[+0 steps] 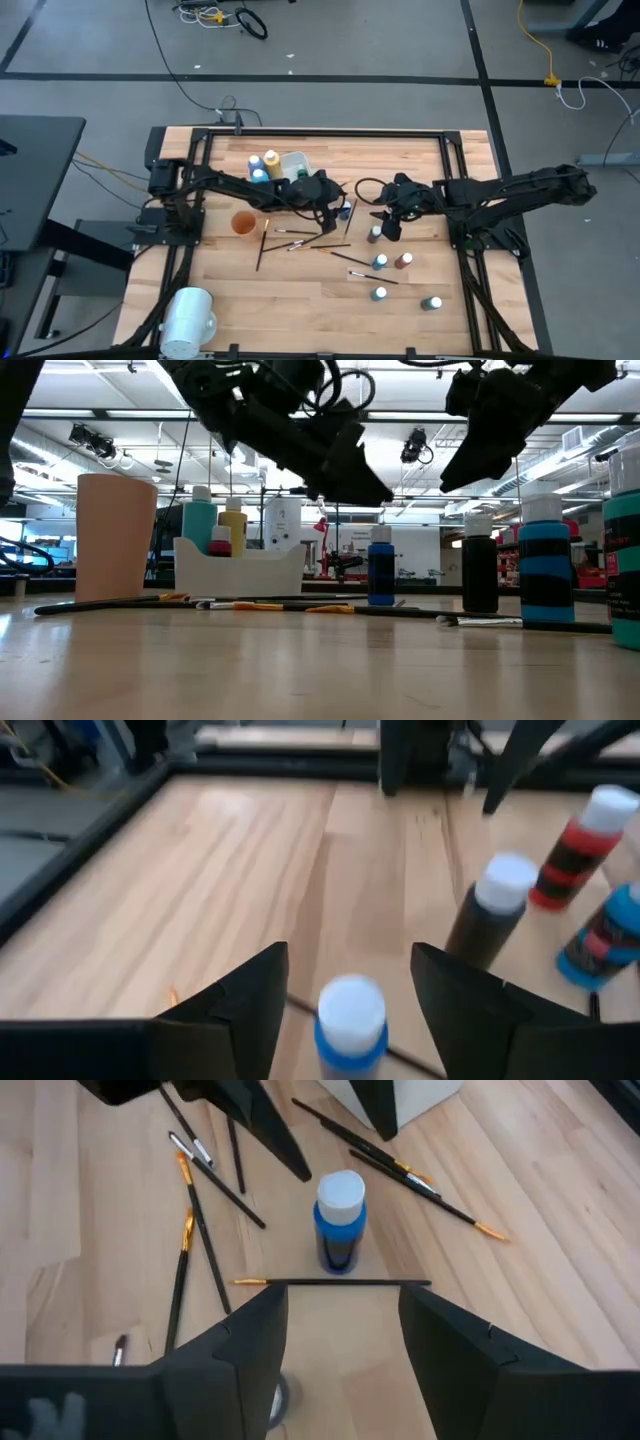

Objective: Pick & Place Paint Supplies
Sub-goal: Put the top small blue paint bottle into the white bin

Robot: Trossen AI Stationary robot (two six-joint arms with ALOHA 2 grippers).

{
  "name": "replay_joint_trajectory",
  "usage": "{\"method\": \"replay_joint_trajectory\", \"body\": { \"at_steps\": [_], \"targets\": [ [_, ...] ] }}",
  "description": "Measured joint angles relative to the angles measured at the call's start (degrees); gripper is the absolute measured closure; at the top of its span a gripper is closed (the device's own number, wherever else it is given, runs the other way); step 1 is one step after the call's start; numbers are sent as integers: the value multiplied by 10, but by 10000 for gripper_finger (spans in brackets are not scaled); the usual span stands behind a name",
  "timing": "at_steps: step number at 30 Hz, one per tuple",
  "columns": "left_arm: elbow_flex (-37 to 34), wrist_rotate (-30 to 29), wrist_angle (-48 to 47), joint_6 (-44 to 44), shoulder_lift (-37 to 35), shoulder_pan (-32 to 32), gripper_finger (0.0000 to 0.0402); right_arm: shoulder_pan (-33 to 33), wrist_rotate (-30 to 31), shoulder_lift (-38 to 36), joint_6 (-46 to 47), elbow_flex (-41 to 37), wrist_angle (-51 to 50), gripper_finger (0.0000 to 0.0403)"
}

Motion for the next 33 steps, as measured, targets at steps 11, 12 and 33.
{"method": "replay_joint_trajectory", "body": {
  "at_steps": [11, 12, 33],
  "targets": [
    [0, 36, 9, -44, 28, 18, 164, 0, 0, 1, -7, -3, 20, 207],
    [0, 37, 11, -42, 30, 18, 164, 0, 0, 1, -10, -3, 21, 207],
    [-2, 76, 32, -11, 51, 23, 251, 0, 1, 1, -11, -3, 24, 207]
  ]
}}
